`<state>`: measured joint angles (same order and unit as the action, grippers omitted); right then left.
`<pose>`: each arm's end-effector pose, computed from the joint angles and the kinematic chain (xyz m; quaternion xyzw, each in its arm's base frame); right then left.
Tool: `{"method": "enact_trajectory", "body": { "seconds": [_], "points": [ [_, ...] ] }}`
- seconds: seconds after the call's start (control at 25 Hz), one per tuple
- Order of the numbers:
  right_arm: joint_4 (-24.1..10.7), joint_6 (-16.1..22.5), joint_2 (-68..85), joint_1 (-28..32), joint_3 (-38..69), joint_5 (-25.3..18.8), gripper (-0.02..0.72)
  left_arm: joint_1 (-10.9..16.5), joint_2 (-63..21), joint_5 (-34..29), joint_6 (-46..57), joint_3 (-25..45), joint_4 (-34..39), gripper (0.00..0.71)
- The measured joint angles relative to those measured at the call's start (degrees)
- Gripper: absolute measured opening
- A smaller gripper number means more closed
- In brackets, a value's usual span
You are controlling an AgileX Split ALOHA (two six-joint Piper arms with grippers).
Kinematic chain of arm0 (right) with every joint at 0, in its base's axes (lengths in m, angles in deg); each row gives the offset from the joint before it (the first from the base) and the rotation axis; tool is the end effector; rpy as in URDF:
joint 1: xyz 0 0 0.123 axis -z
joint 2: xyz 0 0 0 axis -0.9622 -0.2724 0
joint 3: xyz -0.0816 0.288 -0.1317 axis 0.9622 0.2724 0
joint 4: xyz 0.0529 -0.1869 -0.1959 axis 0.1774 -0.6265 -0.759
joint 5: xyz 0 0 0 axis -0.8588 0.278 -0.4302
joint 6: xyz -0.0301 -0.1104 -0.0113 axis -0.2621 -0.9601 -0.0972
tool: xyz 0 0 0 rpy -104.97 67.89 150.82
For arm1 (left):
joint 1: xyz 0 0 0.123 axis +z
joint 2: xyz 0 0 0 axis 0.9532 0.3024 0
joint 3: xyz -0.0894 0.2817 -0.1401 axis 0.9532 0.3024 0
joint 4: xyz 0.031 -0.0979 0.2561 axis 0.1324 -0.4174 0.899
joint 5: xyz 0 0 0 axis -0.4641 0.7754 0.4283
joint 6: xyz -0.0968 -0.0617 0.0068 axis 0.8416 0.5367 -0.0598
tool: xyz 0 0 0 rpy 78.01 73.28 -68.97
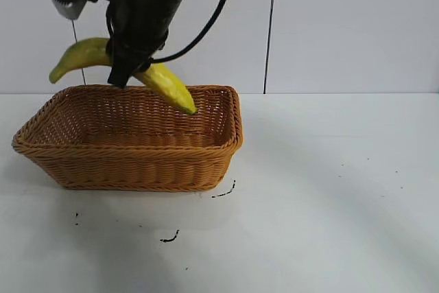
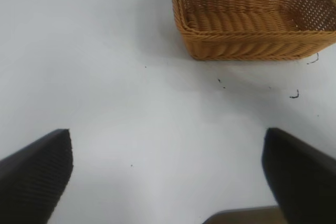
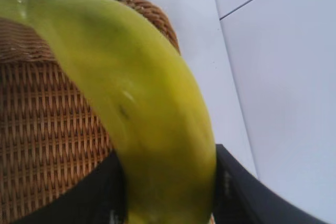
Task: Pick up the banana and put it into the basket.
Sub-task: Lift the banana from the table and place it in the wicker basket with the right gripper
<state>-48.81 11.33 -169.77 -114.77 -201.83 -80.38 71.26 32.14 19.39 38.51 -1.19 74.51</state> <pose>0.4748 0.3969 0.1596 -0.6050 0.7040 -0.0348 0.3703 -0.0037 -0.0061 0.2746 0.0341 0.8559 -0.0209 0.5156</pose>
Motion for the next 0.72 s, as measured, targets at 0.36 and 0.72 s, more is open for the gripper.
{"method": "enact_trajectory", "body": {
  "seconds": [0.36,0.72],
  "points": [
    [-0.6,0.0,-1.4,0.0,0.0,0.8,0.321,0.0,0.0,0.0,0.0,0.0,0.0,0.695],
    [-0.6,3.6,0.7,0.0,0.0,1.0,0.585,0.0,0.0,0.0,0.0,0.0,0.0,0.695]
  ]
}}
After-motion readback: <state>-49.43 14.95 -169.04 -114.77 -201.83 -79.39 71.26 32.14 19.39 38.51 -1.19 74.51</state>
